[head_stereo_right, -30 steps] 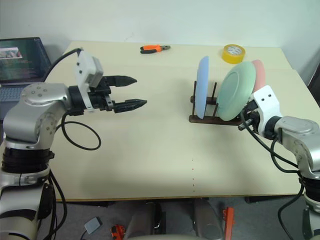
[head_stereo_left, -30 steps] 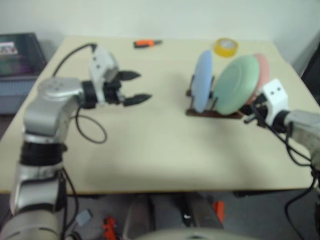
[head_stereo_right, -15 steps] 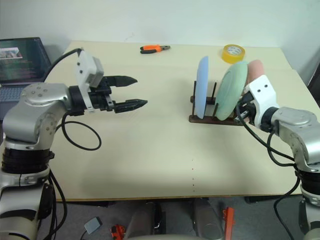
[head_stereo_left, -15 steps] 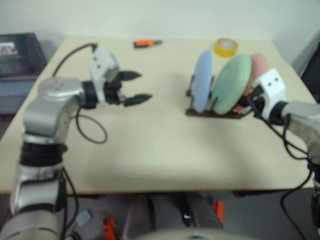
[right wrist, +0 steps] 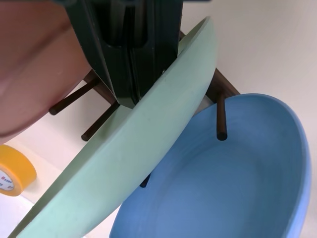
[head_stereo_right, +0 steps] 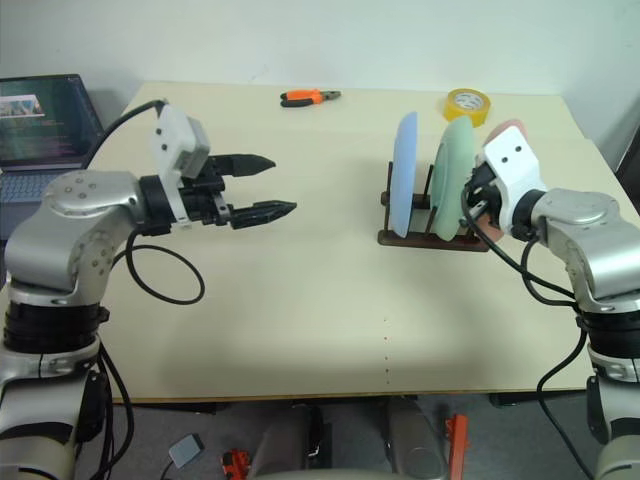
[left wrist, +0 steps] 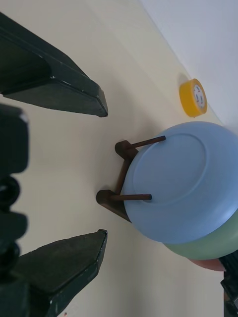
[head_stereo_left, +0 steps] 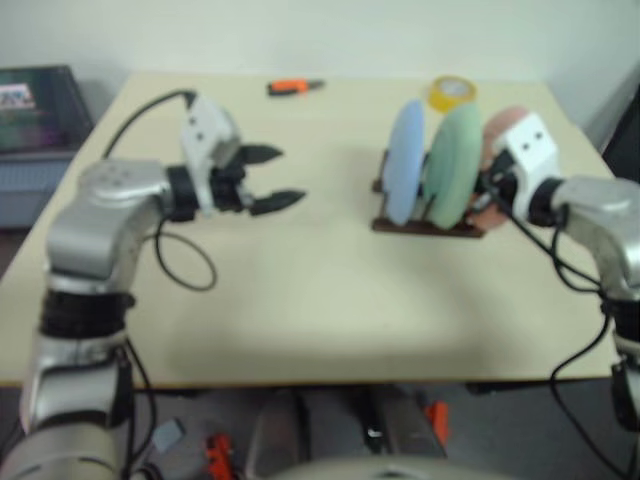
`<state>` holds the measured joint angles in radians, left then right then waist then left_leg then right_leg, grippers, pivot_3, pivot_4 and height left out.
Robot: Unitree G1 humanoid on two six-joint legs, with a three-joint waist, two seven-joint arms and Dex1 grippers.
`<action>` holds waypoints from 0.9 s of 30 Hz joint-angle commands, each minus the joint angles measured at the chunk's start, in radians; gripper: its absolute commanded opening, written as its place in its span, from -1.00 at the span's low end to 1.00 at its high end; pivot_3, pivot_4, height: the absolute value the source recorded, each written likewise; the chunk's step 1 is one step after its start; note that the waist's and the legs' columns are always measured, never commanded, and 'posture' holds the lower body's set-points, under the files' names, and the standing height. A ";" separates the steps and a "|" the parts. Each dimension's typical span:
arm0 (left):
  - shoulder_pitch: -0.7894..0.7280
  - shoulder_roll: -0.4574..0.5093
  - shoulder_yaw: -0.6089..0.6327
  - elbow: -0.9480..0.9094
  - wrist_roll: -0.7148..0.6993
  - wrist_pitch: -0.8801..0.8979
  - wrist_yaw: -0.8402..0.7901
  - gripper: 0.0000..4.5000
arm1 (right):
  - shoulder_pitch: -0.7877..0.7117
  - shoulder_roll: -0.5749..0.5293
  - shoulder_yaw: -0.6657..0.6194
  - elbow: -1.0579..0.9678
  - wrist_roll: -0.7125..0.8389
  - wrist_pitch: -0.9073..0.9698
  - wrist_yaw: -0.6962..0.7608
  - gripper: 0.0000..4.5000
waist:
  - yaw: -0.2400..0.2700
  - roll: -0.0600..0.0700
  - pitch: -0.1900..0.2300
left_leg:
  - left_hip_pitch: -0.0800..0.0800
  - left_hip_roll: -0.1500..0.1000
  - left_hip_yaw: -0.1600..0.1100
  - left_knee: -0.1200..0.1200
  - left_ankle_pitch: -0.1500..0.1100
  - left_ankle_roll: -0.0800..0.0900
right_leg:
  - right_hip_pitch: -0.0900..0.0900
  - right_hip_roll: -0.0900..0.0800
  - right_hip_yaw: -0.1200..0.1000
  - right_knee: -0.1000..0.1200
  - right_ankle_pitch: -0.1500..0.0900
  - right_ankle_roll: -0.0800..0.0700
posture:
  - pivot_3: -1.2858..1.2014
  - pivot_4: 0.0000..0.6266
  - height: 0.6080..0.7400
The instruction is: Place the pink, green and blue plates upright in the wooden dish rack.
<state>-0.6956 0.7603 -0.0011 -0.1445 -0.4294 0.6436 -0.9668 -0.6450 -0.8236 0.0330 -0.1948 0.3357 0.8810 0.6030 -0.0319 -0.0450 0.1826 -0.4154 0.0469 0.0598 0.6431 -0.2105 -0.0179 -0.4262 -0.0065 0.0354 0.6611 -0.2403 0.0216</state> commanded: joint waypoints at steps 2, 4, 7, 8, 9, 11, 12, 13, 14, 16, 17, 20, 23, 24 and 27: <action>0.007 0.036 0.046 -0.039 -0.004 -0.004 0.004 0.79 | -0.044 -0.089 -0.051 -0.018 -0.021 -0.065 0.073 -0.98 | 0.000 0.000 0.000 | 0.000 0.000 0.000 0.000 0.000 0.000 | 0.000 0.000 0.000 0.000 0.000 0.000 | 0.03 -0.52 1.00; 0.009 0.052 0.052 -0.031 -0.001 -0.010 -0.002 0.79 | -0.045 -0.141 -0.069 -0.026 -0.015 -0.109 0.133 -0.98 | 0.000 0.000 0.000 | 0.000 0.000 0.000 0.000 0.000 0.000 | 0.000 0.000 0.000 0.000 0.000 0.000 | 0.03 -0.52 1.00; 0.021 0.091 0.065 -0.019 0.005 -0.026 -0.017 0.79 | -0.062 -0.226 -0.141 -0.020 0.039 -0.172 0.256 -0.98 | 0.000 0.000 0.000 | 0.000 0.000 0.000 0.000 0.000 0.000 | 0.000 0.000 0.000 0.000 0.000 0.000 | 0.03 -0.52 1.00; 0.027 0.103 0.069 -0.019 0.006 -0.029 -0.022 0.79 | -0.071 -0.241 -0.169 -0.008 0.063 -0.183 0.292 -0.98 | -0.001 0.001 0.000 | 0.000 0.000 0.000 -0.001 0.000 0.000 | 0.000 0.000 0.000 -0.001 0.000 0.000 | 0.03 -0.52 1.00; 0.035 0.115 0.076 -0.020 0.005 -0.032 -0.028 0.79 | -0.077 -0.254 -0.205 0.018 0.094 -0.193 0.334 -0.98 | -0.001 0.001 0.000 | 0.000 0.000 0.000 -0.001 0.000 0.000 | 0.000 0.000 0.000 0.000 0.000 0.000 | 0.03 -0.52 1.00; 0.052 0.140 0.092 -0.015 0.005 -0.040 -0.036 0.79 | -0.054 -0.283 -0.277 0.102 0.141 -0.218 0.426 -0.98 | 0.000 0.001 0.000 | 0.001 0.000 0.000 -0.001 0.000 0.000 | 0.000 0.000 0.000 -0.001 0.000 0.000 | 0.03 -0.52 1.00; 0.059 0.151 0.098 -0.010 0.007 -0.043 -0.038 0.79 | -0.026 -0.302 -0.308 0.158 0.150 -0.239 0.476 -0.98 | 0.001 0.001 0.000 | 0.001 0.000 0.000 -0.001 0.000 0.000 | 0.000 0.000 0.000 -0.001 0.000 0.000 | 0.03 -0.52 1.00; 0.067 0.160 0.104 -0.007 0.008 -0.047 -0.039 0.79 | 0.007 -0.321 -0.329 0.212 0.151 -0.262 0.520 -0.98 | 0.001 0.000 0.000 | 0.001 0.001 0.000 -0.001 0.000 0.000 | 0.000 0.000 -0.001 -0.001 0.000 -0.001 | 0.03 -0.52 1.00; 0.077 0.170 0.111 -0.002 0.009 -0.049 -0.041 0.79 | 0.044 -0.337 -0.346 0.289 0.134 -0.311 0.557 -0.98 | 0.003 -0.001 -0.001 | 0.001 0.001 0.000 -0.001 0.000 0.000 | 0.001 0.000 -0.001 -0.002 0.000 -0.001 | 0.03 -0.52 1.00; 0.100 0.188 0.130 0.007 0.005 -0.054 -0.046 0.79 | 0.089 -0.361 -0.360 0.440 0.104 -0.363 0.588 -0.98 | 0.004 -0.001 -0.001 | 0.001 0.001 0.001 0.000 0.000 0.000 | 0.003 -0.002 -0.003 -0.003 0.000 -0.001 | 0.03 -0.52 1.00; 0.112 0.197 0.140 0.013 0.002 -0.055 -0.050 0.79 | 0.104 -0.370 -0.360 0.509 0.086 -0.388 0.594 -0.91 | 0.004 -0.001 -0.001 | 0.001 0.000 0.001 0.000 0.000 0.001 | 0.003 -0.003 -0.002 -0.003 -0.001 -0.001 | 0.03 -0.52 1.00; 0.142 0.218 0.163 0.021 -0.005 -0.041 -0.055 0.96 | 0.137 -0.389 -0.358 0.683 0.063 -0.459 0.662 -0.57 | 0.002 0.000 0.000 | 0.002 -0.001 0.003 0.001 0.000 0.002 | 0.002 -0.004 0.001 -0.002 -0.001 -0.001 | 0.03 -0.52 1.00; 0.178 0.243 0.199 0.026 -0.024 -0.032 -0.075 1.00 | 0.131 -0.405 -0.355 0.846 0.042 -0.529 0.718 -0.09 | -0.002 0.001 0.000 | 0.003 0.000 0.004 0.001 -0.001 0.002 | 0.002 -0.003 0.001 -0.001 0.000 -0.001 | 0.03 -0.52 1.00; 0.190 0.253 0.206 0.032 -0.020 -0.033 -0.076 1.00 | 0.128 -0.412 -0.354 0.892 0.035 -0.552 0.736 0.03 | -0.005 0.002 0.000 | 0.004 0.000 0.005 0.001 -0.001 0.002 | 0.002 -0.003 0.001 0.000 0.000 -0.001 | 0.03 -0.52 1.00; 0.226 0.284 0.231 0.054 -0.011 -0.042 -0.082 1.00 | 0.115 -0.428 -0.349 0.999 0.015 -0.604 0.771 0.49 | -0.011 0.002 0.000 | 0.007 0.000 0.007 -0.001 -0.001 0.001 | 0.002 -0.002 0.002 0.002 -0.001 -0.001 | 0.03 -0.52 1.00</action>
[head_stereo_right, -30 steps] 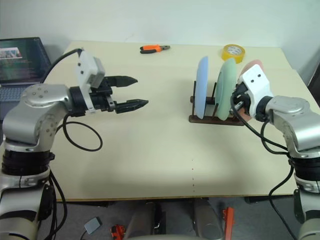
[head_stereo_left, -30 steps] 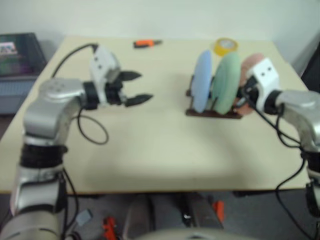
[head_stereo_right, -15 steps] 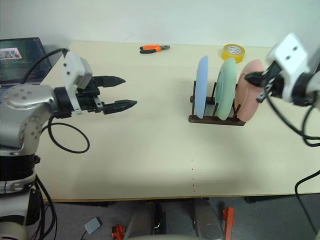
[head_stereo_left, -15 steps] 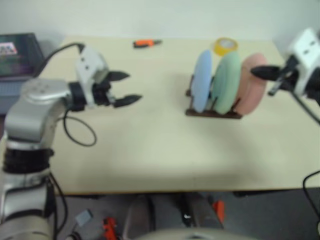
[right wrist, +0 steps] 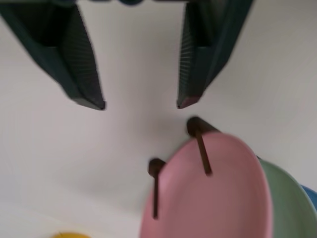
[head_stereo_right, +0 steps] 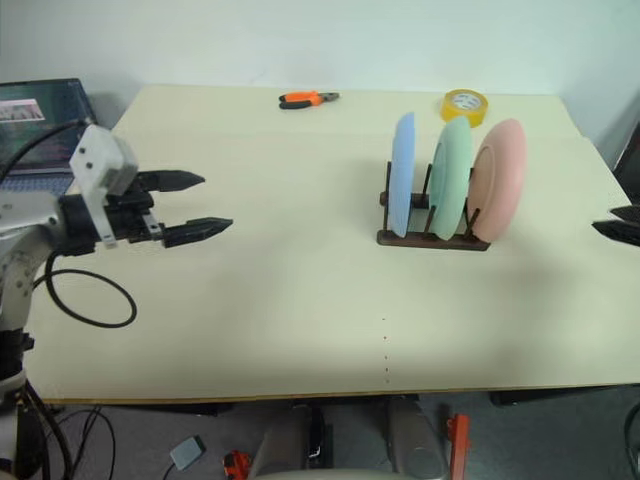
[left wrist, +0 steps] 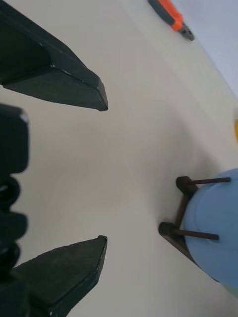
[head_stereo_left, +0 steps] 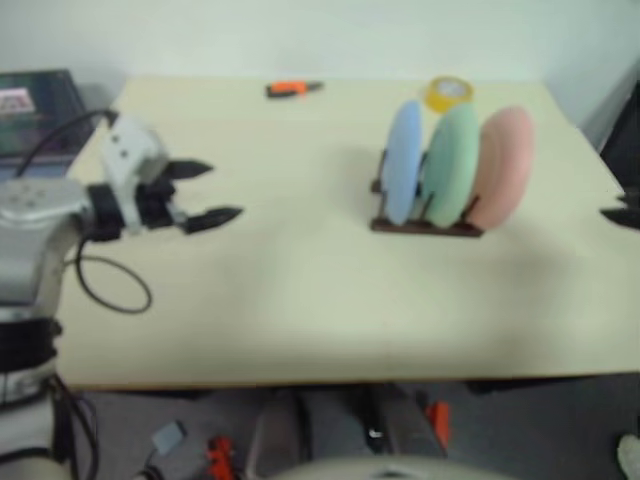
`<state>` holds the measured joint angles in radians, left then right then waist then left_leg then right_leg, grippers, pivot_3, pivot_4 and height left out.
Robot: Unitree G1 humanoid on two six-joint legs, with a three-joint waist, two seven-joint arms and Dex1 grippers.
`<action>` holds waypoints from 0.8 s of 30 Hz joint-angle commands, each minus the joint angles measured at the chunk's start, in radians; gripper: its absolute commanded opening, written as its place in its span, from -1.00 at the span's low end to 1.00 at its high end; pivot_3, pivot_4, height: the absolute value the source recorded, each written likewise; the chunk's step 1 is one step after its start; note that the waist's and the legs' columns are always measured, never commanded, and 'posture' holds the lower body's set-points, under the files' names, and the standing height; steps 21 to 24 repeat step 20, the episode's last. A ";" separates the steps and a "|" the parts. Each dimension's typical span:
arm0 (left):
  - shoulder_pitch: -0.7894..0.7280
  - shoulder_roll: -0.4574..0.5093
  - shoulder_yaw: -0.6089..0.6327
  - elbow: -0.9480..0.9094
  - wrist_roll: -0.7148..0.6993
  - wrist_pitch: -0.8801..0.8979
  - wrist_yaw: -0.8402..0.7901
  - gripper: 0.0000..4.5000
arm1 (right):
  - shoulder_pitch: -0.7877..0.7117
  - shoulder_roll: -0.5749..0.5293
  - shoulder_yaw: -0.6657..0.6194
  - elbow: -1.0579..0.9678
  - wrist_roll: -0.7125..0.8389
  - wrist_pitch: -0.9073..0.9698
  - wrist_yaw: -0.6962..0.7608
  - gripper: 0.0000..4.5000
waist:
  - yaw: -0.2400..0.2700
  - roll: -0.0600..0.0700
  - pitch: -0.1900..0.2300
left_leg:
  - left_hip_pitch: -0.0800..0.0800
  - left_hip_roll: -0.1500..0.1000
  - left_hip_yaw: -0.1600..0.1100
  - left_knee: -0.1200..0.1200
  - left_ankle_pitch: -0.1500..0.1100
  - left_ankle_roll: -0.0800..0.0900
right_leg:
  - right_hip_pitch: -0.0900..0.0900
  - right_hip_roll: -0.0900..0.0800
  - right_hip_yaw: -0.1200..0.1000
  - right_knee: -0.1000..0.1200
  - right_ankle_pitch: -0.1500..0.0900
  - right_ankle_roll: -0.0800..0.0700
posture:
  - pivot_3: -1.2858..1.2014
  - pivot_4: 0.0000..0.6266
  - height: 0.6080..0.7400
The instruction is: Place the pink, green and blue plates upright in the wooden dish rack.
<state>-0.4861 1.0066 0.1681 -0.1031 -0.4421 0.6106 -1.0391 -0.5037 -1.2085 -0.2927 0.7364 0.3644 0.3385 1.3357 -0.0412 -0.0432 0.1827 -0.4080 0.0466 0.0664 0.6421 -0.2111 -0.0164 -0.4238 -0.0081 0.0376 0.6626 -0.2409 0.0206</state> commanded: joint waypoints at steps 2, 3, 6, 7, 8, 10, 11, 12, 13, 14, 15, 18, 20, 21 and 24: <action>0.039 0.055 0.081 0.012 -0.001 -0.008 -0.009 1.00 | -0.043 -0.047 -0.019 0.125 -0.023 -0.083 0.052 0.81 | -0.008 0.000 0.000 | 0.002 0.000 0.001 -0.001 0.000 0.000 | 0.001 0.001 0.001 0.001 0.000 -0.001 | 0.03 -0.52 1.00; 0.049 0.061 0.089 0.010 -0.004 -0.007 -0.010 1.00 | -0.051 -0.046 -0.016 0.143 -0.028 -0.091 0.060 0.97 | -0.010 0.000 0.000 | 0.003 0.000 0.002 -0.001 0.000 0.000 | 0.001 0.001 0.001 0.001 0.000 -0.001 | 0.03 -0.52 1.00; 0.079 0.082 0.114 0.000 -0.007 -0.004 -0.012 1.00 | -0.070 -0.036 0.001 0.177 -0.049 -0.111 0.076 0.99 | -0.013 0.000 0.000 | 0.006 0.001 0.004 -0.002 0.000 0.000 | 0.003 0.001 0.003 0.001 -0.001 -0.002 | 0.03 -0.52 1.00; 0.087 0.088 0.123 -0.007 -0.008 -0.001 -0.011 1.00 | -0.084 -0.033 0.007 0.192 -0.055 -0.117 0.079 0.99 | -0.015 0.000 0.000 | 0.006 0.001 0.004 -0.002 0.000 0.000 | 0.003 0.000 0.003 0.001 -0.001 -0.003 | 0.03 -0.52 1.00; 0.095 0.092 0.131 -0.014 -0.011 0.003 -0.011 1.00 | -0.098 -0.032 0.016 0.208 -0.065 -0.124 0.084 0.99 | -0.016 0.000 0.000 | 0.007 0.001 0.005 -0.002 0.000 0.000 | 0.003 0.000 0.004 0.001 -0.001 -0.003 | 0.03 -0.52 1.00; 0.119 0.095 0.146 -0.028 -0.016 0.013 -0.005 1.00 | -0.125 -0.026 0.032 0.244 -0.084 -0.135 0.089 0.99 | -0.017 0.000 0.000 | 0.007 0.001 0.006 -0.002 0.000 0.000 | 0.003 -0.001 0.005 0.001 -0.001 -0.003 | 0.03 -0.52 1.00; 0.134 0.096 0.156 -0.029 -0.016 0.013 -0.006 1.00 | -0.129 -0.023 0.035 0.251 -0.088 -0.135 0.093 0.99 | -0.017 0.000 0.000 | 0.007 0.001 0.007 -0.001 0.000 0.000 | 0.003 -0.002 0.006 0.001 -0.001 -0.003 | 0.03 -0.52 1.00; 0.153 0.099 0.170 -0.037 -0.018 0.018 -0.008 1.00 | -0.133 -0.019 0.040 0.260 -0.090 -0.132 0.099 0.99 | -0.016 0.000 0.000 | 0.007 0.001 0.007 -0.002 0.000 0.000 | 0.003 -0.002 0.006 0.000 -0.001 -0.003 | 0.03 -0.52 1.00; 0.172 0.104 0.186 -0.048 -0.020 0.027 -0.009 1.00 | -0.134 -0.015 0.048 0.261 -0.093 -0.128 0.107 0.99 | -0.016 0.000 0.000 | 0.007 0.001 0.007 -0.002 0.000 0.000 | 0.003 -0.002 0.006 0.000 -0.001 -0.003 | 0.03 -0.52 1.00; 0.187 0.111 0.197 -0.060 -0.020 0.035 -0.007 1.00 | -0.136 -0.011 0.054 0.262 -0.098 -0.130 0.112 0.99 | -0.016 0.000 0.000 | 0.007 0.001 0.008 -0.002 0.000 0.000 | 0.003 -0.002 0.006 0.000 -0.002 -0.003 | 0.03 -0.52 1.00; 0.199 0.116 0.206 -0.066 -0.019 0.038 -0.007 1.00 | -0.139 -0.007 0.059 0.263 -0.103 -0.136 0.112 0.99 | -0.016 0.000 0.000 | 0.007 0.001 0.008 -0.002 0.000 0.000 | 0.003 -0.002 0.006 0.000 -0.002 -0.003 | 0.03 -0.52 1.00; 0.230 0.123 0.219 -0.077 -0.015 0.034 -0.009 1.00 | -0.147 0.006 0.066 0.270 -0.127 -0.193 0.075 0.99 | -0.016 0.000 0.000 | 0.008 0.001 0.008 -0.003 0.000 0.000 | 0.002 -0.002 0.006 0.000 -0.002 -0.004 | 0.03 -0.52 1.00; 0.243 0.120 0.221 -0.083 -0.013 0.031 -0.007 1.00 | -0.151 0.009 0.067 0.278 -0.126 -0.197 0.082 0.99 | -0.016 0.000 0.000 | 0.008 0.001 0.008 -0.003 0.000 0.000 | 0.002 -0.002 0.006 0.000 -0.002 -0.004 | 0.03 -0.52 1.00; 0.243 0.120 0.221 -0.083 -0.013 0.031 -0.007 1.00 | -0.151 0.009 0.067 0.278 -0.126 -0.197 0.082 0.99 | -0.016 0.000 0.000 | 0.008 0.001 0.008 -0.003 0.000 0.000 | 0.002 -0.002 0.006 0.000 -0.002 -0.004 | 0.03 -0.52 1.00; 0.243 0.120 0.221 -0.083 -0.013 0.031 -0.007 1.00 | -0.151 0.009 0.067 0.278 -0.126 -0.197 0.082 0.99 | -0.016 0.000 0.000 | 0.008 0.001 0.008 -0.003 0.000 0.000 | 0.002 -0.002 0.006 0.000 -0.002 -0.004 | 0.03 -0.52 1.00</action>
